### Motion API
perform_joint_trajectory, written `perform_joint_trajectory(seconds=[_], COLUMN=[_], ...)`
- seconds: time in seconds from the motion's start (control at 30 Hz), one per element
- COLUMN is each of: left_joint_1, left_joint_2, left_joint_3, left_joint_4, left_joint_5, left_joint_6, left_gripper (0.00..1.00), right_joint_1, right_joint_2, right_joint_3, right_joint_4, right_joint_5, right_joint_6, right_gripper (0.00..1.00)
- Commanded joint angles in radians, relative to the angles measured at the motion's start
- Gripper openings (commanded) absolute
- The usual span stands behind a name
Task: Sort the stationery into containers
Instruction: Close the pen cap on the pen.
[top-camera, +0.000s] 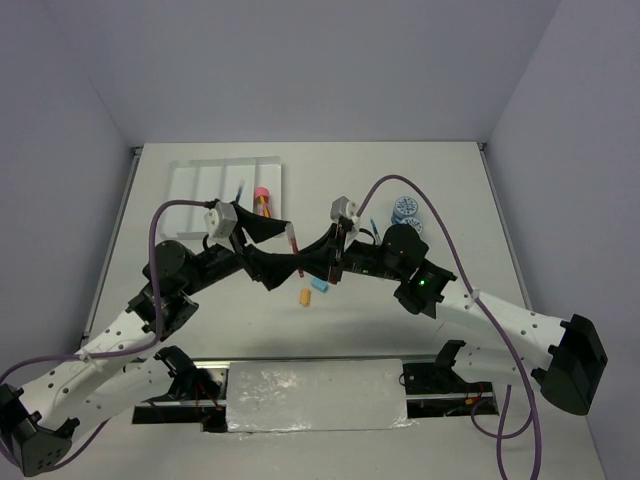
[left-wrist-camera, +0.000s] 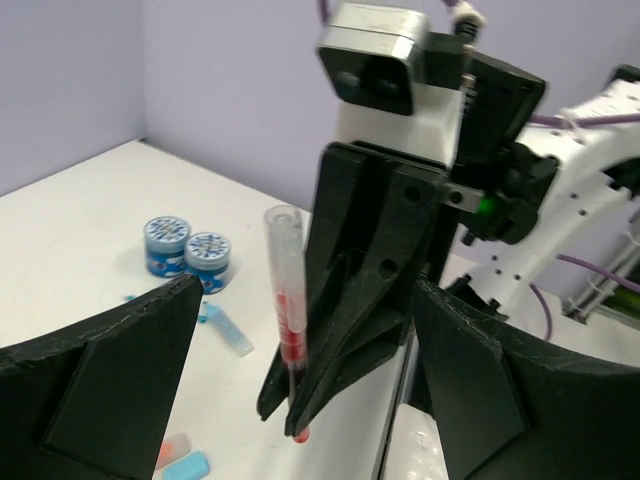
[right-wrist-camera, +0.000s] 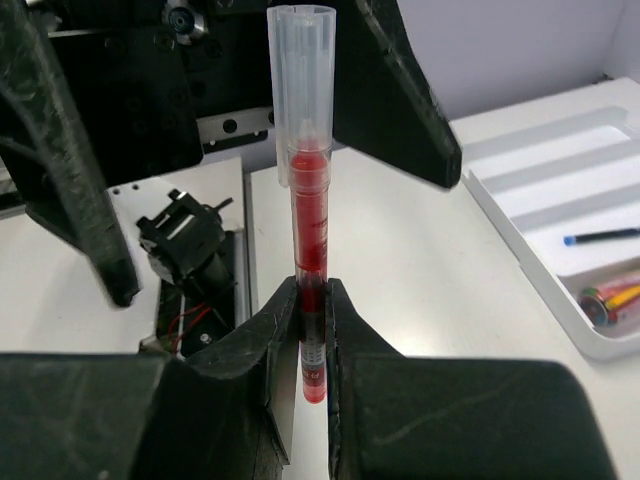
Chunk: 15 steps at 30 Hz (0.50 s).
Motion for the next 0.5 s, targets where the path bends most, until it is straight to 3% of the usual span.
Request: perform_joint_trajectory(seconds=[0.0,0.23,0.47], left_joint_1=[-0.002,-0.002,-0.002], left_joint_2=[-0.017,-0.002,0.043], left_joint_3=[0.049,0.075,0.117], left_joint_4=[-0.003,0.052,0.039], left_joint_5=[-0.161,-0.177,-0.181], left_joint_6=[0.001,-0.015,-0.023], left_gripper=[0.99,0.95,0.76], right_joint_1=[-0.004,-0.002,-0.002], right_joint_2=[-0.006,0.002,0.009], right_joint_3=[0.012,0.032,0.047], right_joint_4=[-0.019,-0.071,-0.082], right_joint_5=[0.064,0.082,0.089], right_joint_6=[-0.034,-0.053,-0.056], right_gripper=[0.0,0.0,0.0])
